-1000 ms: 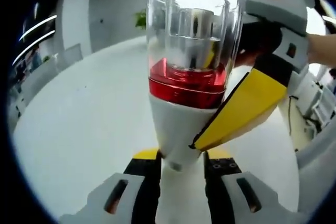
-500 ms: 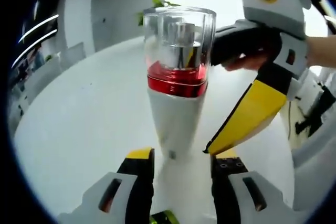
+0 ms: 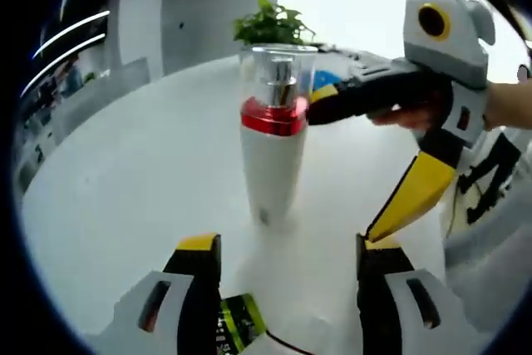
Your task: Arrange the skincare products in the storage area until every visible bottle or jar stands upright without overlapping.
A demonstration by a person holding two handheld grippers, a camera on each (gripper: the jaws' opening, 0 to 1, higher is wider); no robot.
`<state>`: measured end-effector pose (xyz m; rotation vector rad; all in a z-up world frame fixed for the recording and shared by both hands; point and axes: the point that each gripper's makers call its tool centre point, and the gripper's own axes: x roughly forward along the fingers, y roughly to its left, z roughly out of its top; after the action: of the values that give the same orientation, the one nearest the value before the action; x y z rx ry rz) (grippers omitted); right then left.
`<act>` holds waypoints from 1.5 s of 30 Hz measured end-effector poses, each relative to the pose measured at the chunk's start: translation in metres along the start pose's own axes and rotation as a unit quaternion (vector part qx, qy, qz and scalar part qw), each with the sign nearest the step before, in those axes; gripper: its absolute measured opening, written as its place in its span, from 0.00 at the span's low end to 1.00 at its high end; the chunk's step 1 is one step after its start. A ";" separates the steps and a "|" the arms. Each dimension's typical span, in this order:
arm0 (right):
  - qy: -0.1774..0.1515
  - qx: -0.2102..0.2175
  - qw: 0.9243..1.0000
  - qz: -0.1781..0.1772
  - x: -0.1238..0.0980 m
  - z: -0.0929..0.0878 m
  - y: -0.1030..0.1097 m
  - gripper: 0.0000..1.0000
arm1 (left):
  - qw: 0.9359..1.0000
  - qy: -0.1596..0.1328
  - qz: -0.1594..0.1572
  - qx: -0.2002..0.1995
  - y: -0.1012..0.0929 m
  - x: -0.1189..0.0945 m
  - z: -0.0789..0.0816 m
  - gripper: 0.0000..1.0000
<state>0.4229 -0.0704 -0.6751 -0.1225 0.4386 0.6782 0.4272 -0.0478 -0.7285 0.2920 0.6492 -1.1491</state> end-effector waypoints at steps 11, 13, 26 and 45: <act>0.002 0.029 1.000 -0.004 -0.020 -0.011 0.023 0.73 | 1.000 0.002 0.013 -0.019 -0.014 -0.034 -0.016 0.84; 0.002 0.035 0.999 -0.006 -0.023 -0.012 0.028 0.75 | 1.000 -0.003 0.017 -0.025 -0.016 -0.041 -0.018 0.87; -0.004 0.072 0.997 -0.002 -0.042 -0.016 0.065 0.87 | 0.996 -0.028 0.049 -0.074 -0.026 -0.092 -0.044 0.96; -0.014 0.098 0.995 0.007 -0.057 -0.011 0.102 0.95 | 0.984 -0.050 0.102 -0.137 -0.043 -0.167 -0.091 0.97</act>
<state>0.3152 -0.0276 -0.6571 0.0756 0.4768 0.6457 0.3163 0.1087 -0.6930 0.0636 0.6641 -0.8607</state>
